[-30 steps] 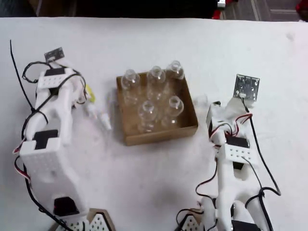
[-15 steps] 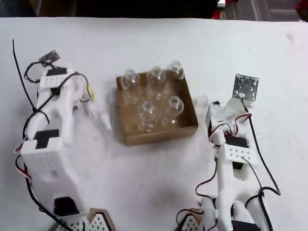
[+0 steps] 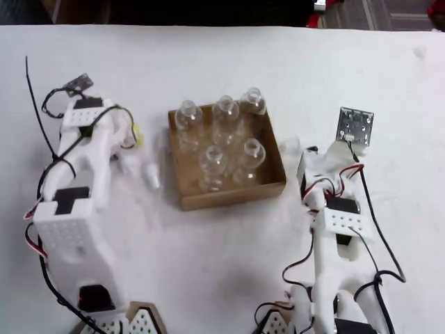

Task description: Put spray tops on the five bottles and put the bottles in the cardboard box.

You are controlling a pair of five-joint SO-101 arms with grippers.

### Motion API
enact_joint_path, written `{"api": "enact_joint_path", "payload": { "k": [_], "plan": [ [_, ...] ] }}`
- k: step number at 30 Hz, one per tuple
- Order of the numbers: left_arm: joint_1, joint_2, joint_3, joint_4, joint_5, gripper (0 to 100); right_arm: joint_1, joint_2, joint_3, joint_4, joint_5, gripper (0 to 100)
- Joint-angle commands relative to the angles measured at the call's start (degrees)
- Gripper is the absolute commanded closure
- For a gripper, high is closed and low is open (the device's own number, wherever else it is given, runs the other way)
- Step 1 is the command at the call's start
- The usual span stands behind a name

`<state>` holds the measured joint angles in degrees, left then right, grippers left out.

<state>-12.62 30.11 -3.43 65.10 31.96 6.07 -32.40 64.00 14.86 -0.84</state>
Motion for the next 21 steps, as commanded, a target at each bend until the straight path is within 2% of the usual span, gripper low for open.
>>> {"api": "enact_joint_path", "payload": {
  "k": [1,4,9,12,19,21],
  "plan": [
    [1.4,-0.7,-3.3,1.0,0.7,75,-0.6,-0.1,-0.4,-1.5,0.8,85.4],
    [1.1,-0.7,-3.3,1.0,0.7,82,-0.6,-0.1,-0.4,-1.5,0.8,85.4],
    [1.1,-0.7,-3.5,0.8,0.7,99,-0.6,-0.1,-0.4,-1.5,0.8,85.4],
    [1.1,-0.9,-3.5,0.8,0.7,95,-0.6,-0.1,-0.4,-1.5,0.8,85.4],
    [1.2,-1.5,-4.5,1.3,0.4,95,-0.6,-0.1,-0.4,-1.5,0.8,85.4],
    [1.2,-1.5,-7.6,4.8,0.3,95,-0.6,-0.1,-0.4,-1.5,0.8,85.4]
  ]
}}
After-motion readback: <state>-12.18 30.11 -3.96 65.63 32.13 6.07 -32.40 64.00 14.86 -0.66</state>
